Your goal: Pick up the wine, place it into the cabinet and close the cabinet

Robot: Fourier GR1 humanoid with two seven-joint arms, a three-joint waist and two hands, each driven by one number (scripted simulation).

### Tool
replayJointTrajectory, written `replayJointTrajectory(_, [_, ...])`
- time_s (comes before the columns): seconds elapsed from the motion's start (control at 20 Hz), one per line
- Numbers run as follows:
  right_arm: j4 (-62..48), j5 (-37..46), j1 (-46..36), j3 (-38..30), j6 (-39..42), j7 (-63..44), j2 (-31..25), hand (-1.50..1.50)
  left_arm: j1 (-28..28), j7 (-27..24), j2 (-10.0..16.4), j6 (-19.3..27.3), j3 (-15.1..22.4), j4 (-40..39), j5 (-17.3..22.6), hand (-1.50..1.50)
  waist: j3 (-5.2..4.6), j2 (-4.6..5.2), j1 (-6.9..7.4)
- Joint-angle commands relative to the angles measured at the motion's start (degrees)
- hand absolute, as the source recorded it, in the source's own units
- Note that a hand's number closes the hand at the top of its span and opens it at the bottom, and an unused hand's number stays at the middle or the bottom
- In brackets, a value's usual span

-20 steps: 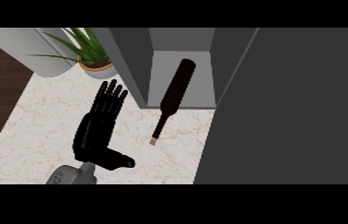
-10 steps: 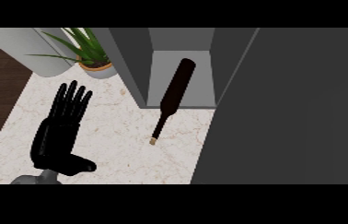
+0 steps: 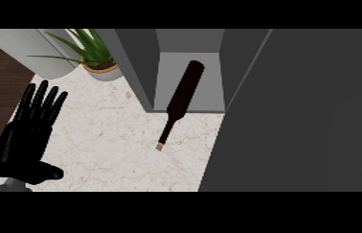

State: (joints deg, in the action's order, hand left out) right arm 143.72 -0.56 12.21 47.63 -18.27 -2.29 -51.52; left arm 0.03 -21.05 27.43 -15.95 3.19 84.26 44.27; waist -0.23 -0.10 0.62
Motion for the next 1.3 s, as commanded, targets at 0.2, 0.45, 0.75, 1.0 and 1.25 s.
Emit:
replayJointTrajectory(0.2, [8.1, -3.2, -6.1, 5.0, -0.1, -6.9, 10.3, 1.50, 0.4, 0.1, 2.0, -3.8, -2.1, -1.8, 1.3, -1.50, -0.11, 0.34, 1.11])
replayJointTrajectory(0.45, [4.9, -4.9, -9.7, 4.1, 1.4, -8.9, 13.4, 1.50, -0.7, 1.8, 4.5, -6.3, -3.9, -1.6, 3.6, -1.50, -0.21, 0.63, 2.59])
replayJointTrajectory(0.75, [1.3, -6.3, -15.8, 1.9, 2.5, -12.6, 18.8, 1.50, -2.4, 2.1, 4.3, -6.9, -3.7, -3.3, 3.4, -1.50, -0.32, 0.87, 3.44])
replayJointTrajectory(1.0, [-5.6, -7.9, -26.3, -2.0, 1.8, -19.9, 25.9, 1.50, -2.4, 2.5, 4.0, -7.6, -3.6, -4.0, 3.5, -1.50, -0.36, 0.82, 4.41])
replayJointTrajectory(1.25, [-19.3, -6.6, -43.1, -3.7, -1.2, -27.9, 39.8, 1.50, -3.2, 2.0, 5.0, -8.9, -5.0, -6.4, 3.3, -1.50, -0.24, 0.49, 3.22])
